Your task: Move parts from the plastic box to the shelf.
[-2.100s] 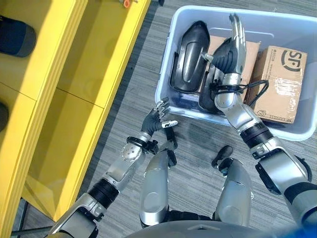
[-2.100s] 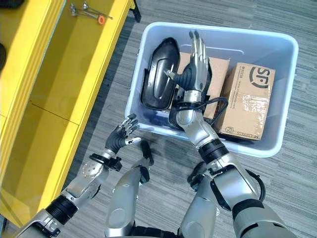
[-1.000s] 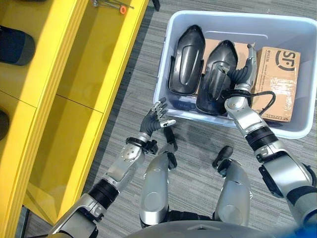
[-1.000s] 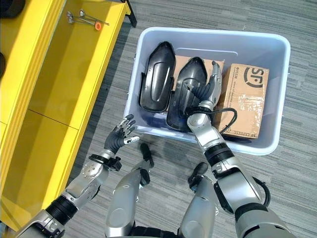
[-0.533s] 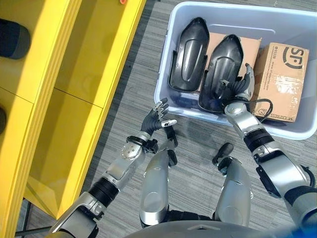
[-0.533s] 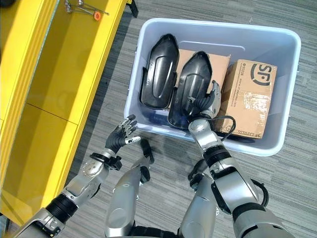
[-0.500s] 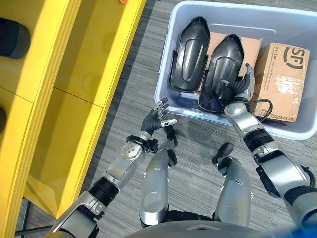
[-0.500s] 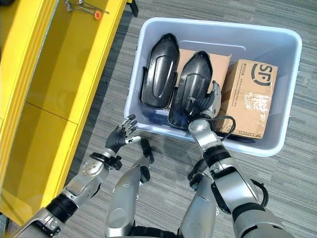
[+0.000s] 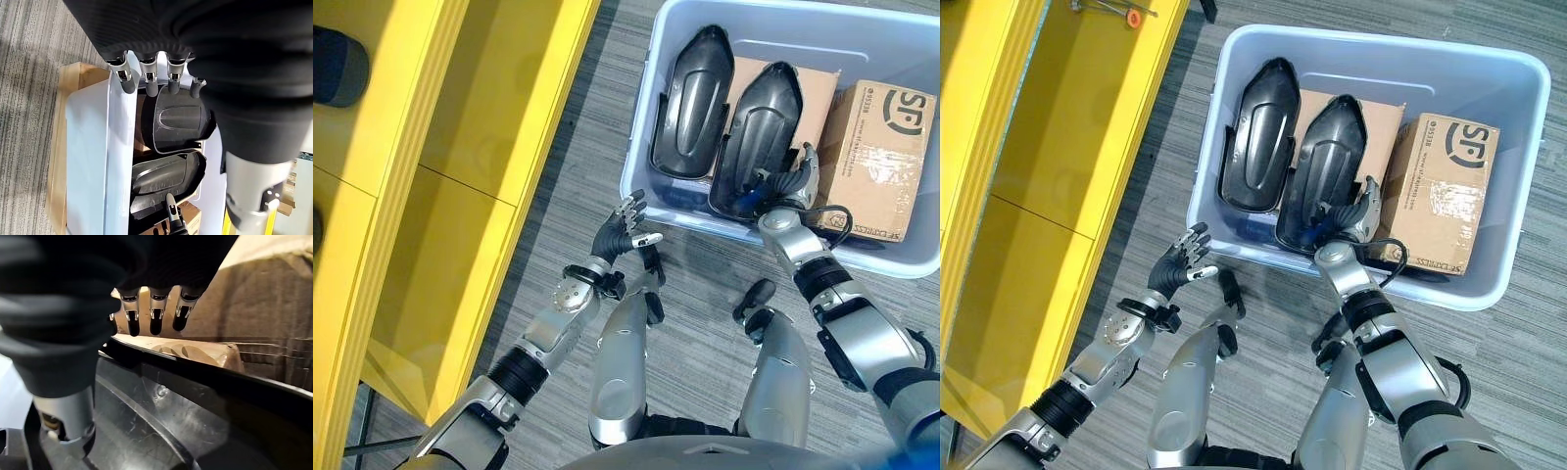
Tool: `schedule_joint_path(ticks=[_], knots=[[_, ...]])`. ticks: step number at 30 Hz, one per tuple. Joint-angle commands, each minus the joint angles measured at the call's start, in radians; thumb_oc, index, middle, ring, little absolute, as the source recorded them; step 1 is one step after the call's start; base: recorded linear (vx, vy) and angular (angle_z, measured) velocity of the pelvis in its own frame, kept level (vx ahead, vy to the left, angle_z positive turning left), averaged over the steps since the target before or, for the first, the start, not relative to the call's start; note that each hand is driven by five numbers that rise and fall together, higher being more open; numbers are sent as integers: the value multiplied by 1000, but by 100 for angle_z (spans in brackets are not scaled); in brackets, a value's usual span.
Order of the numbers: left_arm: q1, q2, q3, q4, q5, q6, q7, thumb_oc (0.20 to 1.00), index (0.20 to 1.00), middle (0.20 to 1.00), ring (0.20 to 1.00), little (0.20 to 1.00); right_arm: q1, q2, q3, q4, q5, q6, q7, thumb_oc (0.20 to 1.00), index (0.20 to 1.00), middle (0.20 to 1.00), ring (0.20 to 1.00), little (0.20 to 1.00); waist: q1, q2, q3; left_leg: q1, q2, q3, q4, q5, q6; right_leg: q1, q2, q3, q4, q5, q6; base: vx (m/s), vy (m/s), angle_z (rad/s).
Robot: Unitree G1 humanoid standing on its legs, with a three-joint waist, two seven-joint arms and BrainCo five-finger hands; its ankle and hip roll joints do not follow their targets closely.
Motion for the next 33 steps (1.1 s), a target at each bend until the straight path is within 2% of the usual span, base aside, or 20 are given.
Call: schedule_joint_path(ticks=[1,6,10,18,22,28,33], knots=[[-14,6,3,-55,-1,-25,-26,1000,1000,1000,1000,1000,-36,5,-8,30,34,-60,-47,1000,1000,1000,1000,1000,17,9,-7,-2,36,-1,64,-107,-85,-59,-9,36,6,61,62,0,0,0],[-18,2,-4,-48,1,-32,-19,1000,1000,1000,1000,1000,-21,19,-12,38,47,-70,-62,1000,1000,1000,1000,1000,15,10,-7,-10,35,-1,66,-109,-83,-68,-9,38,7,63,64,0,0,0],[-22,-4,-7,-38,1,-37,-18,1000,1000,1000,1000,1000,-10,29,-1,55,74,-49,-15,1000,1000,1000,1000,1000,13,9,-7,-16,38,2,65,-107,-85,-71,-10,39,2,66,65,0,0,0],[-30,-3,-5,-24,-1,-36,-30,1000,1000,1000,1000,1000,-15,31,11,114,120,-49,18,1000,1000,1000,1000,1000,20,12,-7,-32,40,0,70,-106,-87,-83,-17,33,11,64,63,0,0,0],[-39,-6,-4,-23,1,-26,-34,1000,1000,1000,1000,1000,-28,34,25,147,122,-7,44,1000,1000,1000,1000,1000,26,14,-7,-45,42,-1,77,-107,-86,-94,-22,30,19,63,63,0,0,0],[-48,-3,-3,-20,-10,-16,-42,1000,1000,1000,1000,1000,-37,28,27,197,179,5,53,1000,1000,1000,1000,1000,32,16,-7,-59,44,-3,85,-107,-87,-105,-29,24,31,60,63,2,3,1],[-53,-3,-7,-11,-8,-19,-49,1000,1000,1000,1000,1000,-49,25,33,227,149,16,52,1000,1000,1000,1000,1000,38,19,-7,-71,46,-3,87,-106,-88,-113,-35,20,35,61,65,3,11,5]])
